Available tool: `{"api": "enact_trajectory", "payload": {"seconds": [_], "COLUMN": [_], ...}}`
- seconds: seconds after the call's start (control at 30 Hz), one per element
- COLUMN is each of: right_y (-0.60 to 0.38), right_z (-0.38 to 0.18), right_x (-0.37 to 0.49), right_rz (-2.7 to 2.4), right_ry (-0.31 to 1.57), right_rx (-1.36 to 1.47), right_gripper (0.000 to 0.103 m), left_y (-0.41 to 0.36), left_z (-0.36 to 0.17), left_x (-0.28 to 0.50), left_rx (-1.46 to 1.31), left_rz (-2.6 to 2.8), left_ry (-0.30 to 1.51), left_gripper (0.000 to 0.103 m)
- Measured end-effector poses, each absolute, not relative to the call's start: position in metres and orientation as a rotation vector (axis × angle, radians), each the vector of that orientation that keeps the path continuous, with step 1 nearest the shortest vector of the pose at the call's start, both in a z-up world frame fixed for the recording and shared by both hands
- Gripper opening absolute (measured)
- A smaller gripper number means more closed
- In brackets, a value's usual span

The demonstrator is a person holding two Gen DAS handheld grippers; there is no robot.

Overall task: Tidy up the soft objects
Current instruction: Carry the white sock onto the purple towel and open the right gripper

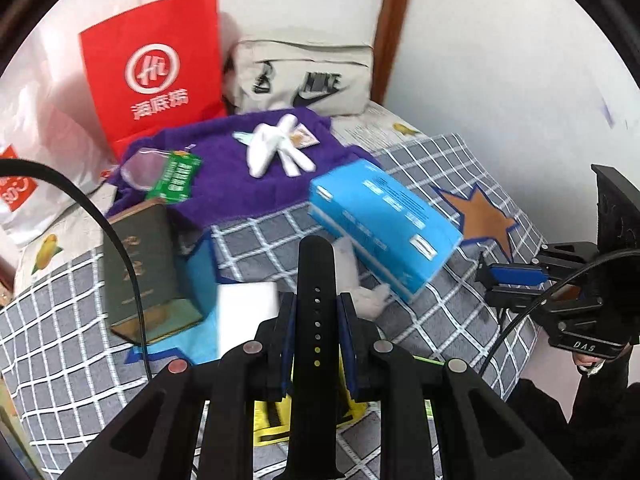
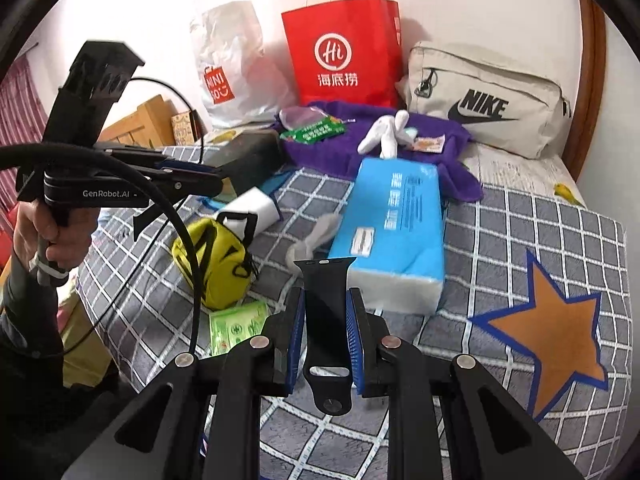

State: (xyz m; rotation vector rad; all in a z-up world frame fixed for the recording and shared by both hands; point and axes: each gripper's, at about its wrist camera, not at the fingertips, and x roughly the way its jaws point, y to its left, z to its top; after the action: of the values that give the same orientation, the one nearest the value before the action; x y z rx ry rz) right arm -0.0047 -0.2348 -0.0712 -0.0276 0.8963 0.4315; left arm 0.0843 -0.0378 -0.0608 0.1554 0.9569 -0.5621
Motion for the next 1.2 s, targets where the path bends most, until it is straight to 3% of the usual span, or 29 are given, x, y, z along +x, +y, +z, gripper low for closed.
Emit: {"api": "enact_trajectory", "payload": {"seconds": [0.57, 1.2], "right_y": [-0.227, -0.244], "right_z": [-0.046, -0.03], "right_x": [0.061, 0.2], "right_rz": [0.43, 0.323], "right_ry": [0.871, 0.828], "right_rx": [-0.022, 0.013], "right_gripper": [0.021, 0.021], "left_y": [0.015, 0.039], "left_z": [-0.046, -0.037], "left_x": [0.137, 0.236], "left_rx": [0.032, -0.041], "left_rz": [-0.457, -0.363], "left_ry": [0.92, 0.895], "left_gripper": [0.019, 0.019]}}
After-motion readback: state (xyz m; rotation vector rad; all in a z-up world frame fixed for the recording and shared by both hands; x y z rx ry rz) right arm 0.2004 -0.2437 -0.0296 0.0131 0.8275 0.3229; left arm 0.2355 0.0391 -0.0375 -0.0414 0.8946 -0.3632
